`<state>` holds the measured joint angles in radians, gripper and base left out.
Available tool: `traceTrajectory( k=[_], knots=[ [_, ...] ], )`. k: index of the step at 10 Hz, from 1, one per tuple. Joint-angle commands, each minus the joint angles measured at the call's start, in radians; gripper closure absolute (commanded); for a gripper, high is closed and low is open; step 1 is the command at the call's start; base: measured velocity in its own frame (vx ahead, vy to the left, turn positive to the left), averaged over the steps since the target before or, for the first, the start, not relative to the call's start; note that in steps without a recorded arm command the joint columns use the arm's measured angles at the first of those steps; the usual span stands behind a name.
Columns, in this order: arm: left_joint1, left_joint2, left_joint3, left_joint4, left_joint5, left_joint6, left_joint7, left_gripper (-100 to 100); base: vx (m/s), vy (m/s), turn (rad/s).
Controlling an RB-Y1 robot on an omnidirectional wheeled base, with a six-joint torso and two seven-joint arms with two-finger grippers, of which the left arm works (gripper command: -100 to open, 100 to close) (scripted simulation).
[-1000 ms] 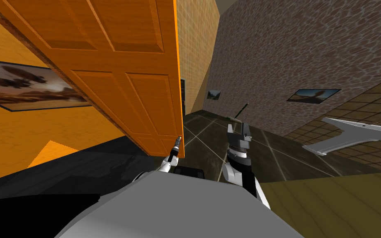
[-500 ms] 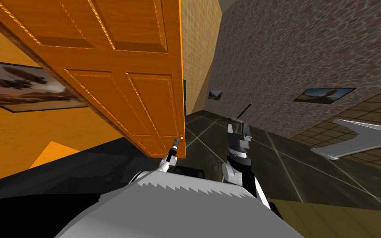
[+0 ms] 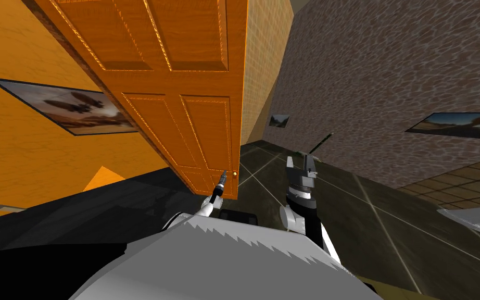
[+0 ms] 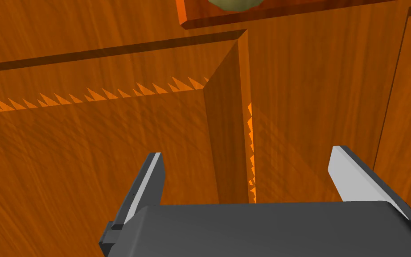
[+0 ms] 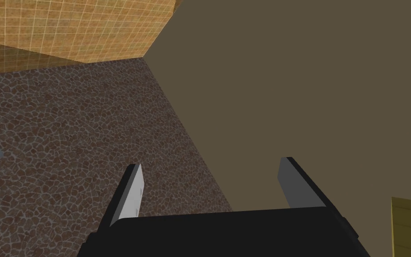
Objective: Push the door open
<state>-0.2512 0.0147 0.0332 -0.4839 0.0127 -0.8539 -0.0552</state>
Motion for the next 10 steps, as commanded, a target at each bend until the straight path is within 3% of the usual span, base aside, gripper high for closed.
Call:
traceTrajectory(
  k=[1,6,10],
  knots=[
    [0.003,0.006,-0.03,-0.008,0.013,0.004,0.0,-100,0.003,0.031,0.166],
    [-0.007,0.014,-0.15,0.002,0.068,0.001,-0.004,-100,0.005,0.024,0.184],
    [-0.013,0.009,-0.229,0.009,0.105,-0.001,-0.007,-100,-0.006,0.007,0.169]
  ],
)
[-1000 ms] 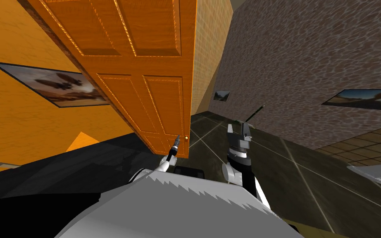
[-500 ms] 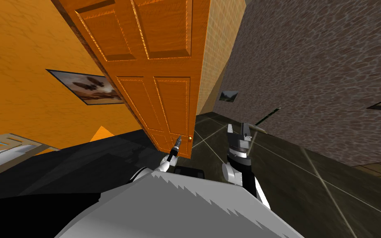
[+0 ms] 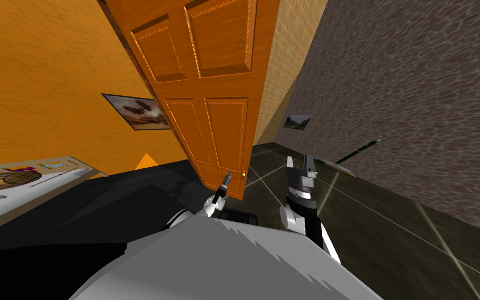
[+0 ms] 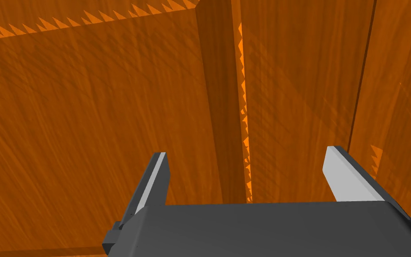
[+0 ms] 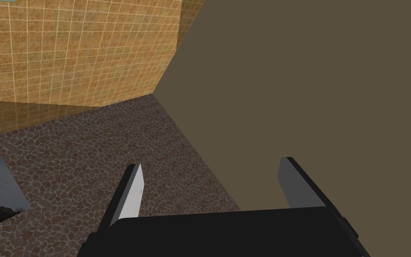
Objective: Push the door open
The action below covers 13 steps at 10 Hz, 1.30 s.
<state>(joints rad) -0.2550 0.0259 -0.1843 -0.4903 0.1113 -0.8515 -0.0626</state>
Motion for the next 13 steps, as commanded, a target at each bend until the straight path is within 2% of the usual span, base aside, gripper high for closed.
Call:
traceTrajectory(
  k=[1,3,4,5,8,9,10,11,13],
  knots=[
    [-0.012,-0.006,-0.043,0.018,0.021,-0.004,-0.001,-100,-0.018,-0.006,0.242],
    [-0.014,-0.011,-0.074,0.021,0.035,-0.004,-0.002,-100,-0.019,-0.013,0.131],
    [-0.017,-0.017,-0.103,0.024,0.049,-0.005,-0.003,-100,-0.028,-0.018,0.168],
    [-0.017,-0.017,-0.103,0.024,0.049,-0.005,-0.003,-100,-0.024,-0.019,0.076],
    [-0.022,-0.035,-0.169,0.03,0.08,-0.007,-0.005,-100,-0.043,-0.031,0.153],
    [-0.022,-0.035,-0.169,0.059,0.08,-0.007,-0.005,-100,-0.046,-0.035,0.053],
    [-0.022,-0.035,-0.169,0.04,0.08,-0.007,-0.005,-100,-0.022,-0.019,-0.01],
    [-0.025,-0.048,-0.202,0.032,0.095,-0.007,-0.006,-100,-0.056,-0.046,0.182],
    [-0.027,-0.062,-0.235,0.035,0.11,-0.008,-0.007,-100,-0.118,-0.099,0.136]
  ],
)
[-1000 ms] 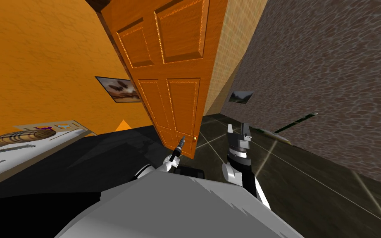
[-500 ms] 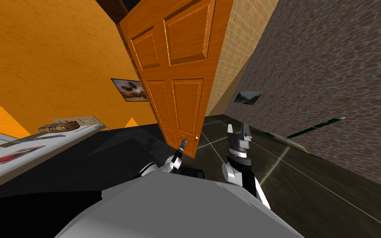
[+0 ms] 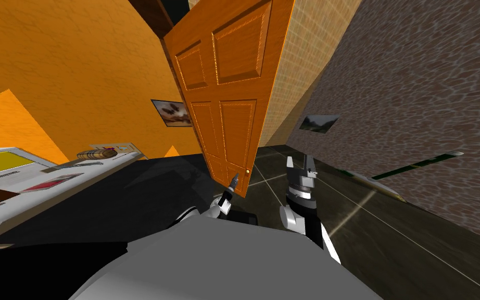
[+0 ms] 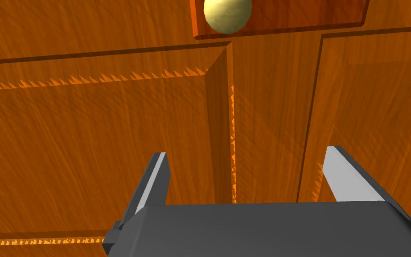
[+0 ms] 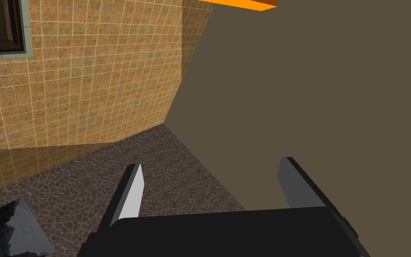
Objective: Push the door open
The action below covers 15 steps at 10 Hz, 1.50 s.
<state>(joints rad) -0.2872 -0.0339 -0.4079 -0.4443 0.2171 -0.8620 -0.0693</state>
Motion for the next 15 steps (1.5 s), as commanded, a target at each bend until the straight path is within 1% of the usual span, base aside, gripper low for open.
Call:
traceTrajectory(
  k=[1,3,4,5,6,7,9,10,11,12,13,14,15],
  knots=[
    [0.004,-0.009,-0.024,-0.01,0.01,0.002,-0.001,-100,-0.128,-0.099,0.086],
    [0.003,-0.011,-0.028,-0.009,0.012,0.002,-0.001,-100,-0.115,-0.087,0.02],
    [0.014,-0.006,-0.028,-0.033,0.011,0.016,-0.003,-100,-0.043,-0.031,-0.004],
    [0.013,0.023,-0.026,-0.03,0.012,0.013,-0.004,-100,0.097,-0.026,-0.017],
    [0.013,0.039,-0.025,-0.029,0.013,0.011,-0.005,-100,0.177,-0.04,-0.019],
    [0.013,0.051,-0.024,-0.028,0.014,0.01,-0.006,-100,0.22,-0.073,-0.024],
    [0.013,0.051,-0.024,-0.028,0.014,0.01,-0.006,-100,0.108,-0.043,0.003],
    [0.014,0.054,-0.021,-0.027,0.016,0.006,-0.009,-100,0.14,-0.114,-0.057],
    [0.014,0.046,-0.019,-0.026,0.016,0.004,-0.01,-100,0.204,-0.147,-0.032],
    [0.014,0.032,-0.018,-0.026,0.017,0.003,-0.011,-100,0.183,-0.143,-0.021],
    [0.014,0.01,-0.016,-0.025,0.018,0.001,-0.012,-100,0.159,-0.126,-0.02],
    [0.007,0.02,-0.017,-0.009,0.018,-0.005,-0.009,-100,0.066,-0.053,0.013],
    [0.007,0.02,-0.017,-0.009,0.018,-0.005,-0.009,100,-0.014,0.005,0.002]
  ],
)
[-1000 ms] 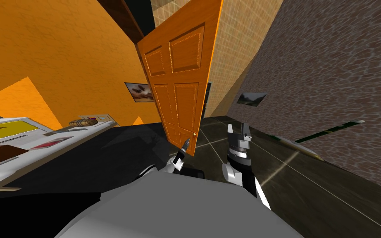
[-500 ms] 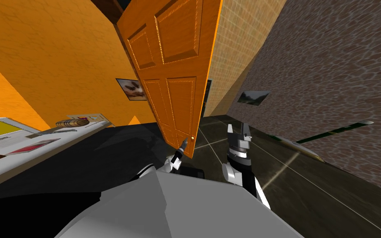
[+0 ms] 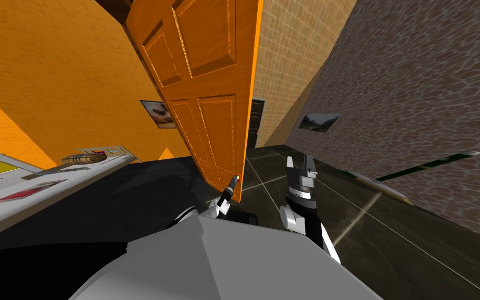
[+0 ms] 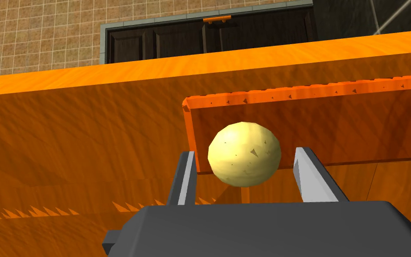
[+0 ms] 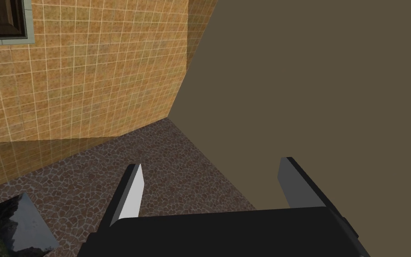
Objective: Push the door open
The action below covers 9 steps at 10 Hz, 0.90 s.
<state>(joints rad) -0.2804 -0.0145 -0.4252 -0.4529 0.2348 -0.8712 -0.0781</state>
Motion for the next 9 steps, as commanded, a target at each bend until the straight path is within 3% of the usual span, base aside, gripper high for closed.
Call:
traceTrajectory(
  k=[1,5,6,8,9],
  knots=[
    [0.001,0.001,0.0,-0.001,0.0,0.004,0.0,100,-0.024,0.02,-0.023],
    [0.001,0.001,0.0,-0.001,0.0,0.004,0.0,100,-0.009,0.007,-0.002],
    [0.0,0.022,0.016,0.0,0.006,0.006,-0.005,100,0.08,-0.09,0.023],
    [0.0,0.022,0.016,0.0,0.006,0.006,-0.005,100,0.08,-0.082,0.026],
    [-0.001,0.039,0.038,-0.001,0.015,0.007,-0.009,100,0.117,-0.097,0.04]
  ],
)
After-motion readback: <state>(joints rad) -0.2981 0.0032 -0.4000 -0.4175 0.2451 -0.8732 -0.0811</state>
